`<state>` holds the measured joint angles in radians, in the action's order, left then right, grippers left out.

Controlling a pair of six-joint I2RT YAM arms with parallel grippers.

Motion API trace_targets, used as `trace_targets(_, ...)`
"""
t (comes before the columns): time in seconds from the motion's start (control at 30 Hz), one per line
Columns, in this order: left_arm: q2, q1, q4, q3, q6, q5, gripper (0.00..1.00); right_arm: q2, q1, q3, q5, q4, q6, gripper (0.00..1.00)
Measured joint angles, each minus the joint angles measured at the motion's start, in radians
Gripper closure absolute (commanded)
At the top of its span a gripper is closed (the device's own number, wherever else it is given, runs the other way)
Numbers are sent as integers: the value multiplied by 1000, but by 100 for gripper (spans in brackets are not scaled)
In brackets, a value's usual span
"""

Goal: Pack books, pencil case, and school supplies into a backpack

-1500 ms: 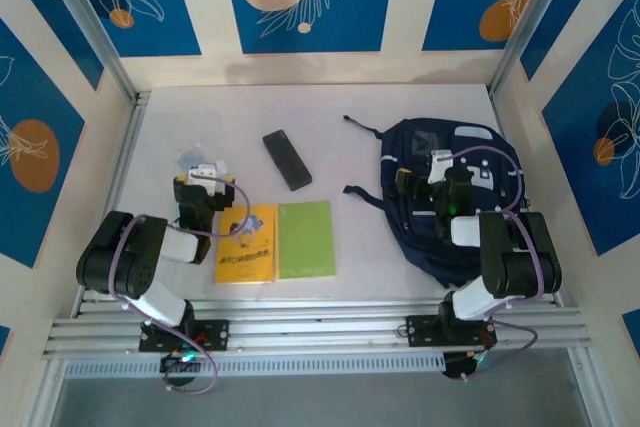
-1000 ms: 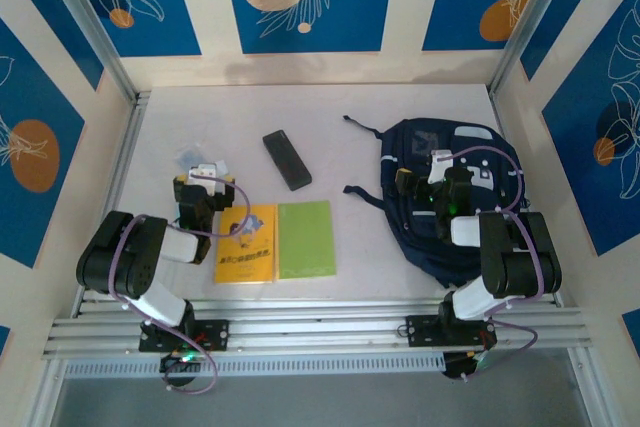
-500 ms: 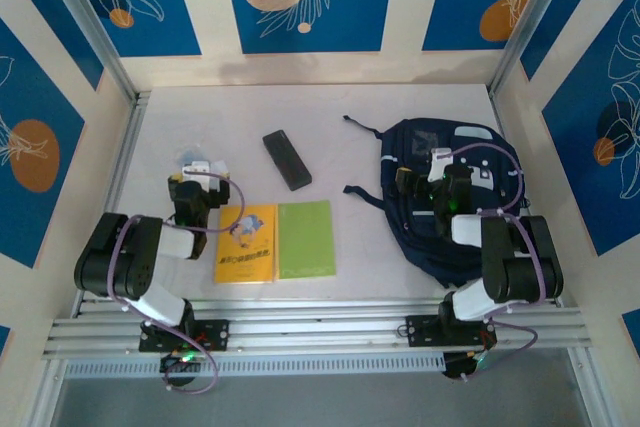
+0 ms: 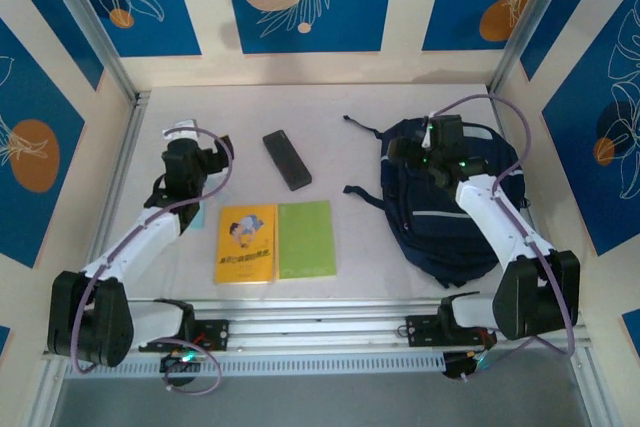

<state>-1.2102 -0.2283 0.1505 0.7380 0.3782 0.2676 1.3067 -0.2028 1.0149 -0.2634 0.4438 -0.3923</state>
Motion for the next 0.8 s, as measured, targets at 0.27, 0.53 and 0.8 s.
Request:
trace_targets(0.27,-24,-244,-125,-3,224,-75,0,89,-86,-6,-52,245,-101,20)
trace_targets(0.53,-111,-410,-134,-3,287,-122,0,354,-86,16,-144,233,-130,100)
trace_targets(0.8,-159,-505,-129,-3,326,-179,0,356,-84,142,-60,240,-177,100)
